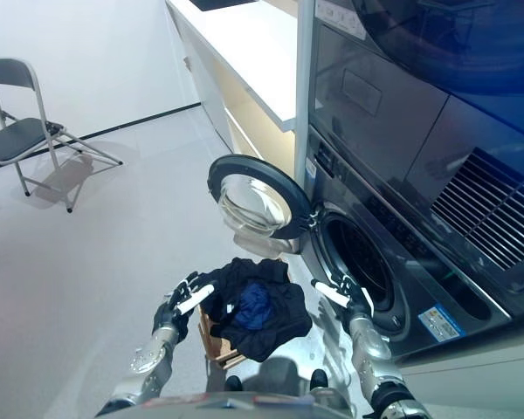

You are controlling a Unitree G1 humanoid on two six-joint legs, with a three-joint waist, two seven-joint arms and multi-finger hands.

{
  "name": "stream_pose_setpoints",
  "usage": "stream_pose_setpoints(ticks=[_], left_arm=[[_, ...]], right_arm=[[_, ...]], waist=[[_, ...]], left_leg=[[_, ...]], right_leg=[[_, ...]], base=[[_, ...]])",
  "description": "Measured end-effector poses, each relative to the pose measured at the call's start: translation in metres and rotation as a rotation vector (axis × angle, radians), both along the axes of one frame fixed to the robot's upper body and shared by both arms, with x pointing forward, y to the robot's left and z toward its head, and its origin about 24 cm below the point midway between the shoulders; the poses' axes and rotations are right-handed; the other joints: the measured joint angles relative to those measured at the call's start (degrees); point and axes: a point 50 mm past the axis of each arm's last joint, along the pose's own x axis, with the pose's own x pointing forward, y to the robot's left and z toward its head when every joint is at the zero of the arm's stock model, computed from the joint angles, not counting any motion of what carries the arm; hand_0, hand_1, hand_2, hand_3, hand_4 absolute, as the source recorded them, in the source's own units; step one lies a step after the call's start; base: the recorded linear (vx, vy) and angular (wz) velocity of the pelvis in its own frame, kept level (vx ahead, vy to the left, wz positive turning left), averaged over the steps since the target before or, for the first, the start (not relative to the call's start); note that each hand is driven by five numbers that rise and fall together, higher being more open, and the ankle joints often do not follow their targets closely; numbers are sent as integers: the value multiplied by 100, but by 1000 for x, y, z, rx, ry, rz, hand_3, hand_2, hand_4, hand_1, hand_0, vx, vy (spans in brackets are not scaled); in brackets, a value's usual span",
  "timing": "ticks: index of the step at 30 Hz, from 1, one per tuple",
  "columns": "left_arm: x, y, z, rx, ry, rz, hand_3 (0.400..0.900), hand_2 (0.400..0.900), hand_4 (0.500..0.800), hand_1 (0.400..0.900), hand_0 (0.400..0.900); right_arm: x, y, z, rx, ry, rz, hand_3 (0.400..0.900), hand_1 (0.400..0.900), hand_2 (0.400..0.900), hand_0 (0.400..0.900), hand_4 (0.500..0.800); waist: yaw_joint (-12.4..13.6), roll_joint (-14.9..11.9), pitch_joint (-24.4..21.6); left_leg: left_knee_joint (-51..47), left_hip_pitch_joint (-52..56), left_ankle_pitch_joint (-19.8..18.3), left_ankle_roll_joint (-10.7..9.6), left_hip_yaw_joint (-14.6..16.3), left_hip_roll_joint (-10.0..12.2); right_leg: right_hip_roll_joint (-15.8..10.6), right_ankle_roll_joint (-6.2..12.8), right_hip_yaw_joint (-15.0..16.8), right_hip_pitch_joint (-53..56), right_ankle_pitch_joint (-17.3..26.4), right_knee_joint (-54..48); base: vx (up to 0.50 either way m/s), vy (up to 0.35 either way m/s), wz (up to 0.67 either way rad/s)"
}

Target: Put the clothes in the basket into the washing machine.

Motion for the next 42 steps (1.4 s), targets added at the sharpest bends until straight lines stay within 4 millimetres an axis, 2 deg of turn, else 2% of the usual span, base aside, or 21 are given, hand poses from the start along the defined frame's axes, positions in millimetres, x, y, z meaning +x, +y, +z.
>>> stream_pose_setpoints(ticks=[31,37,40,42], left_arm=[[0,0,0,-3,0,2,900,900,800,900,900],[7,-3,8,-9,-46,-3,900,900,800,900,900],[20,-5,21,-11,-122,-9,900,900,800,900,900],[38,-9,35,-12,-197,-22,900,900,800,900,900]], right_arm=[[4,-1,3,-21,-13,15,900,900,900,900,800],[24,-14,22,-156,-83,95,900,900,900,900,800],[51,-19,43,-262,-152,160,900,900,900,900,800],[77,-20,65,-341,-218,208,900,900,900,900,800]], waist=[[50,13,-35],[158,15,119],[215,10,404],[312,15,679]], left_leg=[[23,-240,26,-15,-28,-1],[25,-629,129,-17,-164,0],[92,-992,204,-19,-294,-2],[165,-1351,303,-18,-396,0]], right_leg=[[3,-20,-24,-226,17,0],[7,-20,-175,-535,21,1],[9,-44,-270,-813,90,29],[13,-73,-355,-1093,174,31]], base=[[-6,2,1],[-71,-6,17],[-155,-17,19],[-182,-37,32]])
